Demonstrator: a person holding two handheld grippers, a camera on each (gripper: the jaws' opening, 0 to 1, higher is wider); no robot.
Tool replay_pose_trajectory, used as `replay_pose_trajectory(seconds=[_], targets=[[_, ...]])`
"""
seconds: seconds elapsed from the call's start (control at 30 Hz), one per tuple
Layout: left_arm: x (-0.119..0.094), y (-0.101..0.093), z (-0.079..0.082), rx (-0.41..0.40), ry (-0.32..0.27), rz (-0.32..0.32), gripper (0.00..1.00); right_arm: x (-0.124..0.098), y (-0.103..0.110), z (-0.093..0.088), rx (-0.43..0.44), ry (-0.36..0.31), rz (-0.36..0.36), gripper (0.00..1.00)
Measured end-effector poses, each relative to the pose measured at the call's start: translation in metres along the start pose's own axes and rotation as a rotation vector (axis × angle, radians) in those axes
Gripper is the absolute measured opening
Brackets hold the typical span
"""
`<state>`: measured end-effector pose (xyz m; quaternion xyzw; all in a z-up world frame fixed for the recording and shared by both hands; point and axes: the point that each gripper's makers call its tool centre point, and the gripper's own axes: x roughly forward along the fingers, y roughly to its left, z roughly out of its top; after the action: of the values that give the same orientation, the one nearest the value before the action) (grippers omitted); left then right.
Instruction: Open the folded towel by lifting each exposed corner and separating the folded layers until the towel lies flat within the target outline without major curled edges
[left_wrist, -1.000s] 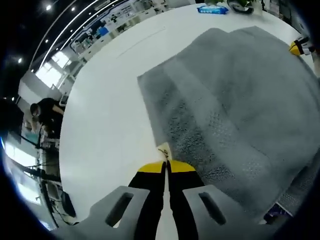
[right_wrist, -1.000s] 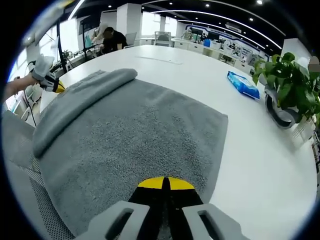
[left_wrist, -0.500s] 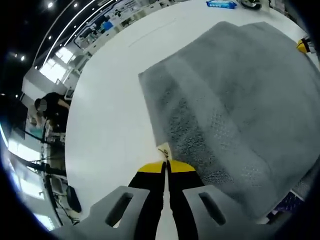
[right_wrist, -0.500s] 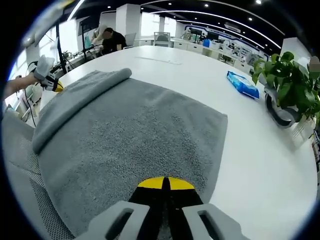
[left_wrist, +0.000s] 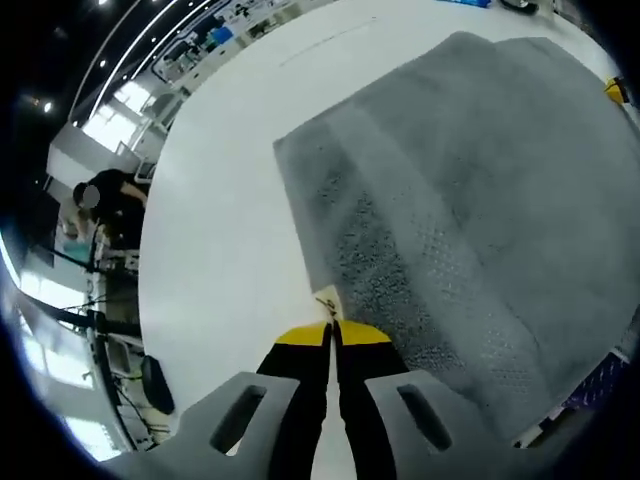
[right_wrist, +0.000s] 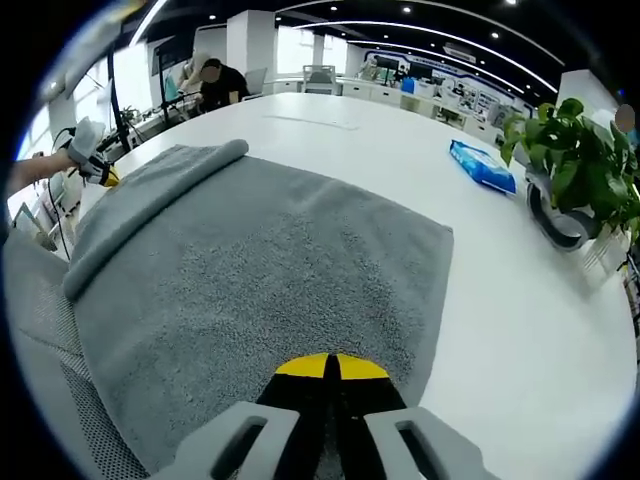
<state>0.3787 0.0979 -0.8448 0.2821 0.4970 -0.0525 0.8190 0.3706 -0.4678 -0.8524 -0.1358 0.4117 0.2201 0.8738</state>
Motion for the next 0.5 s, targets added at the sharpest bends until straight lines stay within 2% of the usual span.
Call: replay_pose_trajectory(seconds=[0.5], targets=[[-0.005,0.018,-0.017,0.038,0.048,0.028,0.01,0.0,0.0,0.001,-0.031,-0.004,0.001,0.0]])
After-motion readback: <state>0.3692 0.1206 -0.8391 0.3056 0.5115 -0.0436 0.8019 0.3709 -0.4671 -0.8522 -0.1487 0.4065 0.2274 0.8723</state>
